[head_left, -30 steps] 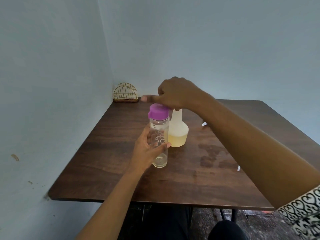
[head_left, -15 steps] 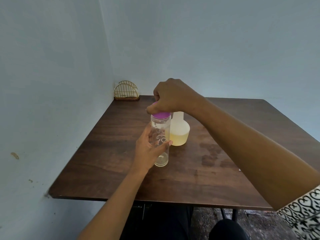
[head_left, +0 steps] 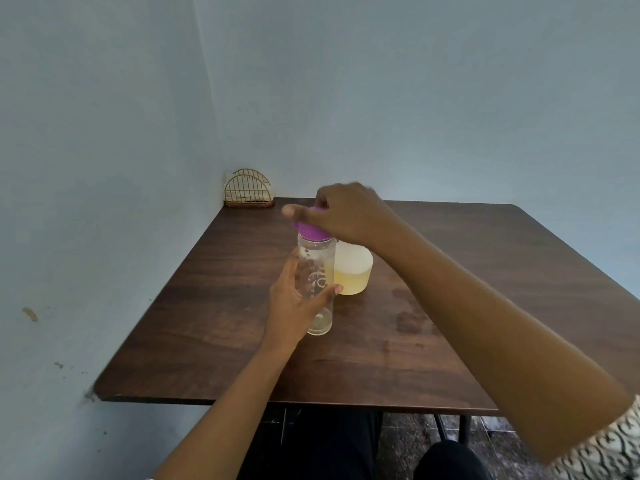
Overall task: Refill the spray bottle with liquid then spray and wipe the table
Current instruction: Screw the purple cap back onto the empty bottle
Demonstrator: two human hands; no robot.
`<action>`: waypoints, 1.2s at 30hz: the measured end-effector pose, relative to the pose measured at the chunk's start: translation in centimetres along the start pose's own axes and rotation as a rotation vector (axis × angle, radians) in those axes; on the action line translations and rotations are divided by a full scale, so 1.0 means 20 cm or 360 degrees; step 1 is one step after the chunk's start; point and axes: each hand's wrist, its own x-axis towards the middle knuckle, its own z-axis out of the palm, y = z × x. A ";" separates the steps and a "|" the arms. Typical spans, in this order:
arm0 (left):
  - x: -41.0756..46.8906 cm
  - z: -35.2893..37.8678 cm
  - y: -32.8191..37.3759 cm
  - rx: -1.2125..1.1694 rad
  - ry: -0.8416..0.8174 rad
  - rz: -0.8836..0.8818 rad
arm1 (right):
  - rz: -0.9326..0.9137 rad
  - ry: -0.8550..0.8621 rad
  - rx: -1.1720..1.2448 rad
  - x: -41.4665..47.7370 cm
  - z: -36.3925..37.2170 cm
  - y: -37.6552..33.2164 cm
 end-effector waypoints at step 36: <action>0.90 -0.48 -0.74 0.1796 -0.0288 -0.0492 | 0.0865 0.0338 0.1082 1.46 1.23 0.23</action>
